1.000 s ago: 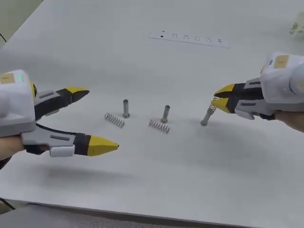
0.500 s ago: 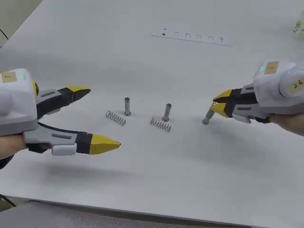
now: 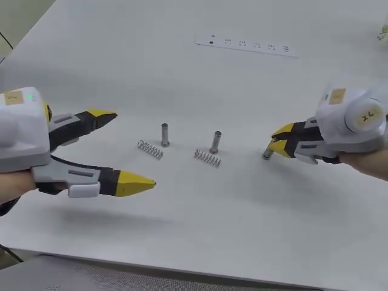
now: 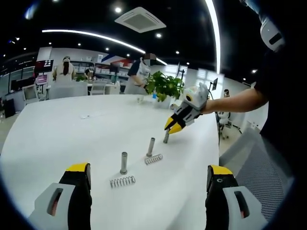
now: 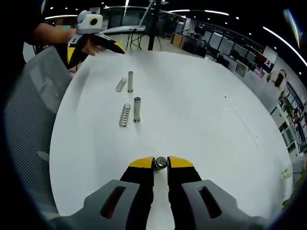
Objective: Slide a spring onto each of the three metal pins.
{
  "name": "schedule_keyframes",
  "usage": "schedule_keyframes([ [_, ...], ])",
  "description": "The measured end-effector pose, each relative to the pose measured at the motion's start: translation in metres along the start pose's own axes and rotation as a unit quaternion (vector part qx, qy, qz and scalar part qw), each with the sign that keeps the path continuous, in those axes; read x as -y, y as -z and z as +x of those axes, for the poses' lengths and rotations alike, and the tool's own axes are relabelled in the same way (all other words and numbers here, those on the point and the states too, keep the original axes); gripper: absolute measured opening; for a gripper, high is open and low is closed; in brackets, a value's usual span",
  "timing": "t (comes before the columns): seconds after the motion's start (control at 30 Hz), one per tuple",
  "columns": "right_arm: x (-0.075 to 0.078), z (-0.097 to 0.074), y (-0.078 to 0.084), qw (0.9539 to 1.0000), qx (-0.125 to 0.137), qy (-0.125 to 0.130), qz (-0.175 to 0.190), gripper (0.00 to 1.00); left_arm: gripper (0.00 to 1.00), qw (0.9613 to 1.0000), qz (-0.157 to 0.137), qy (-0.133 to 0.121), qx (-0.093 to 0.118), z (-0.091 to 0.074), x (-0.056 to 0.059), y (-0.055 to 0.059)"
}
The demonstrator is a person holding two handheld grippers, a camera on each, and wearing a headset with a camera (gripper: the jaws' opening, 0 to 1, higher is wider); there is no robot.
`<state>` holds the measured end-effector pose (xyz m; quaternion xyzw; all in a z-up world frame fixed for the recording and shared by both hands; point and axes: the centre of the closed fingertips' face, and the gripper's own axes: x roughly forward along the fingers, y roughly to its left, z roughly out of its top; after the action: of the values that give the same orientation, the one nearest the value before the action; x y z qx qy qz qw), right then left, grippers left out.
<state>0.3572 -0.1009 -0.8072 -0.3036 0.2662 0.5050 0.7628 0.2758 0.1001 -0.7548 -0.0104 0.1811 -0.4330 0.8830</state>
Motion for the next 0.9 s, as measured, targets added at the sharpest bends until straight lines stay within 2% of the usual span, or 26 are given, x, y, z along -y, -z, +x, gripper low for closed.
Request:
schedule_keyframes([
  [0.37, 0.0041, 0.0012, -0.0004, 1.0000, 0.000, 0.003, 0.003, 0.09, 0.98, 1.0000, 0.001, 0.001, 0.001, 0.0002, 0.0003, -0.0015],
  [0.5, 0.0021, 0.0025, 0.0005, 1.0000, 0.001, 0.000, 0.007, 0.13, 0.98, 1.0000, 0.001, 0.002, 0.000, -0.0001, 0.0015, -0.0009],
  [0.63, 0.0039, 0.0019, 0.0010, 1.0000, 0.003, 0.006, 0.007, 0.14, 0.98, 1.0000, 0.000, 0.001, -0.001, -0.0010, 0.0020, 0.0003],
  [0.9, 0.0055, -0.0005, 0.0009, 0.9993, 0.017, 0.010, 0.033, 0.17, 0.98, 1.0000, -0.001, 0.002, -0.001, -0.0005, 0.0027, 0.0003],
])
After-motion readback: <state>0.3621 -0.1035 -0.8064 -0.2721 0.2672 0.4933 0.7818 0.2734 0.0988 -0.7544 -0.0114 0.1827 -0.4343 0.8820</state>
